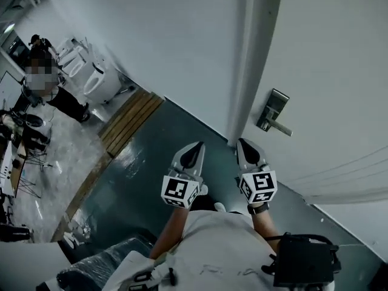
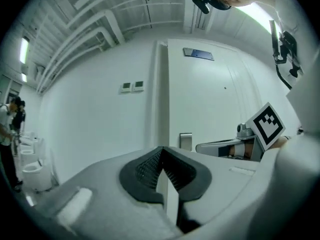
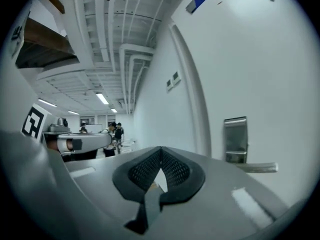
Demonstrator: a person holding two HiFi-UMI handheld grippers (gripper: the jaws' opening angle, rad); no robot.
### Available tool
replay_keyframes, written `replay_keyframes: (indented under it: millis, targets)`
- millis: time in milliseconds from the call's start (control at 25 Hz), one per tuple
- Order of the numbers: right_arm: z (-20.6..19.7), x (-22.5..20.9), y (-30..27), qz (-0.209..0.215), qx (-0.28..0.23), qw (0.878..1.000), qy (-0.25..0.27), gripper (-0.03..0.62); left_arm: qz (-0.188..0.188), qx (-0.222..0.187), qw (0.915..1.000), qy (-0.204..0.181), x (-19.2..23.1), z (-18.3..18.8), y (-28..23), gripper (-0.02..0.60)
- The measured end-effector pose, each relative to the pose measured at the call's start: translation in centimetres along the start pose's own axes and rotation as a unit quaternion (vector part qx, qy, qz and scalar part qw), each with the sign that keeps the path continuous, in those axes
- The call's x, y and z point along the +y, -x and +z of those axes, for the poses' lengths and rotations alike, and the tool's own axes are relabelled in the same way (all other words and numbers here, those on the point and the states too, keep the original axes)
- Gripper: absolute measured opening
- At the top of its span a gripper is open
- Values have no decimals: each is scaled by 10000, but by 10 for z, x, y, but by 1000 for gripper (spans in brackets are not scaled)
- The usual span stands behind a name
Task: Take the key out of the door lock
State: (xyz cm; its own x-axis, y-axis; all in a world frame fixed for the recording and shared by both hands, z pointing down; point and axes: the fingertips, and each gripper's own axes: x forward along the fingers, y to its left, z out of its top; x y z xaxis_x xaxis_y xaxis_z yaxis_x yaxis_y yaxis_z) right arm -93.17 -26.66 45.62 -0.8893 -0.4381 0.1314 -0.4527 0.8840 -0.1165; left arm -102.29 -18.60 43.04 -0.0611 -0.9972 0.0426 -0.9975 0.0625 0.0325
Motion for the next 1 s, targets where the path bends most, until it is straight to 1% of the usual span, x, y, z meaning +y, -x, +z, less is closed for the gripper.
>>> replay_keyframes:
  millis: [120,240,360,480,560,640,720,800,880,1000]
  targets:
    - [4,-54,1,-819,-46,9966,-111,2,-769,-88,9970,-39,-15,4,-58,3]
    - [12,-73,5,-1463,-131,9890,-171,2,-1541,-30,9881,-10,-23,0,-100,2]
    - [28,-79,7,-1855,-294,9822,-43,3,-2005,58,9797,-46,-25,-5,-132,3]
    - [34,-86,3,-2179,-305,9755,-21,3,-2381,-42,9712,-34,-29,2,-156,3]
    - [26,-79,2,-2312,-224,9726,-30,2,-2580,-107,9661,-8,-32,5,-170,3]
    - [8,-73,4,-2446,-76,9695,-144,2,-2713,-48,9625,48,-35,-1,-186,3]
    - [-7,-80,5,-2564,36,9660,-328,2,-2796,15,9601,58,-42,-5,-202,3]
    - [-10,-94,3,-2633,45,9638,-404,2,-2808,-51,9597,-54,-47,-1,-216,3]
    - [-5,-108,-3,-2664,0,9631,-373,2,-2774,-106,9606,-151,-49,6,-231,3]
    - [2,-116,-12,-2611,-49,9647,-350,3,-2761,-145,9608,-212,-52,13,-250,5]
